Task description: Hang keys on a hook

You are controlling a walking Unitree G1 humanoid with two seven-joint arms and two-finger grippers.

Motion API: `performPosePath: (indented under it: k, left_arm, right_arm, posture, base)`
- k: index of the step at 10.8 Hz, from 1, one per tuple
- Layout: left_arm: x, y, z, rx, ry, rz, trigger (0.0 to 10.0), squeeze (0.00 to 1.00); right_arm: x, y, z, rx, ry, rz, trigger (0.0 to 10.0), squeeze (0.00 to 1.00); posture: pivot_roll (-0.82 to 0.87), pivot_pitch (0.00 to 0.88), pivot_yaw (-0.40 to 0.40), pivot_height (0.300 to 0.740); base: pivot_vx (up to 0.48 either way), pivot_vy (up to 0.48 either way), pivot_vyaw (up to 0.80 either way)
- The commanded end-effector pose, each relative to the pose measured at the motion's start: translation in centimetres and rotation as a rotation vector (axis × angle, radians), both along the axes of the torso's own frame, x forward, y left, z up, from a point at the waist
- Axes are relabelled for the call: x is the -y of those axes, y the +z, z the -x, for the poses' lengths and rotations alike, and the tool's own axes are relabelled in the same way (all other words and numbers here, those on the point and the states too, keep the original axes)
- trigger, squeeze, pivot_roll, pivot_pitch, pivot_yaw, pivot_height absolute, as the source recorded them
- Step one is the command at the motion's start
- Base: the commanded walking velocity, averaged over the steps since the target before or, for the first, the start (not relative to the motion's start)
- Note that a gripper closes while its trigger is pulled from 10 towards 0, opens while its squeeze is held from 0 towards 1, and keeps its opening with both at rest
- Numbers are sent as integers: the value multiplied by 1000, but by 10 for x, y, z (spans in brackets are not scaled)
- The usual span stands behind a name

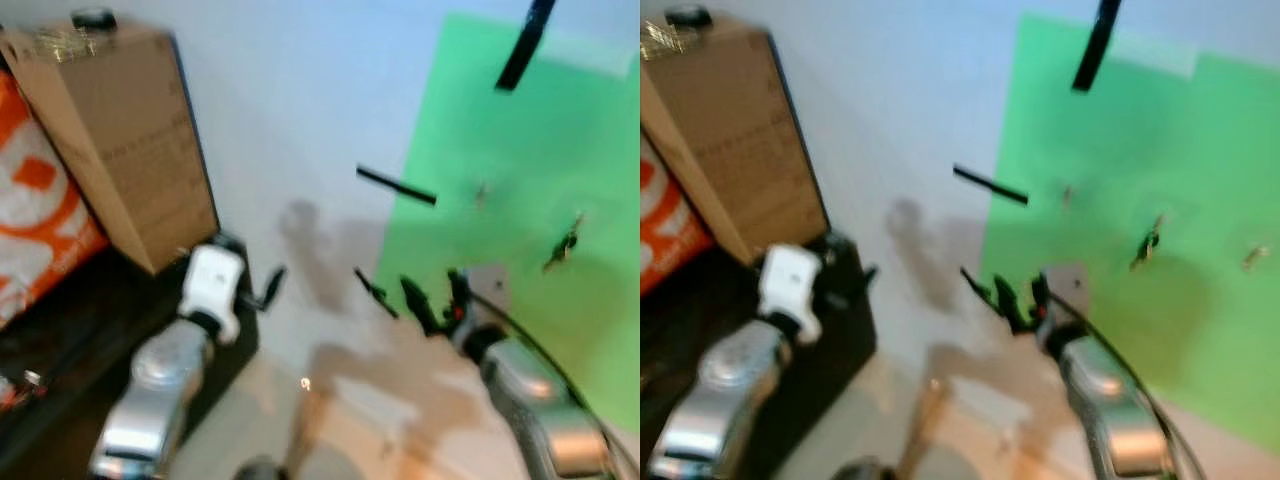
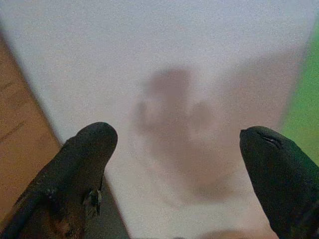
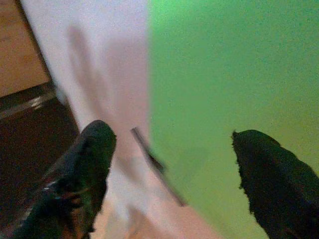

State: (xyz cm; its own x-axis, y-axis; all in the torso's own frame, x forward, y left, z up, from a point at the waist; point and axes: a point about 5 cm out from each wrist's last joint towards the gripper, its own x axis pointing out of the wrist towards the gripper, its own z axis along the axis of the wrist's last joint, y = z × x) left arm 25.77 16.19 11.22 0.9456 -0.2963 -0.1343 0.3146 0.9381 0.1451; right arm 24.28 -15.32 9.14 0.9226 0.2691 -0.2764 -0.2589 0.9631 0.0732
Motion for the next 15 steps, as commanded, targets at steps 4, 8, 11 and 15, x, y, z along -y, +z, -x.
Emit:
performPosePath:
  k: [4,8,11,15]
  left_arm:
    - [-5,0,2,-17,11,-17,10000,0]
    - [-2,2,10,-9,-3,-34,10000,0]
    - [1,-1,14,1,-23,-66,10000,0]
    - [16,-6,7,26,-94,-29,10000,0]
  right_arm:
    - [-2,-6,5,12,22,8,10000,1000]
    - [-2,-12,4,-15,25,-44,10000,1000]
    - [0,-15,7,-23,-28,-101,10000,1000]
    - [11,-19,30,-37,-111,-83,10000,1000]
  posture:
    - [46,0,-19,740]
    - [82,0,-30,740]
    - [55,0,5,740]
    - [-57,0,95,740]
  base:
    - [0,0,800]
    - [0,0,800]
    - [0,0,800]
    - [0,0,800]
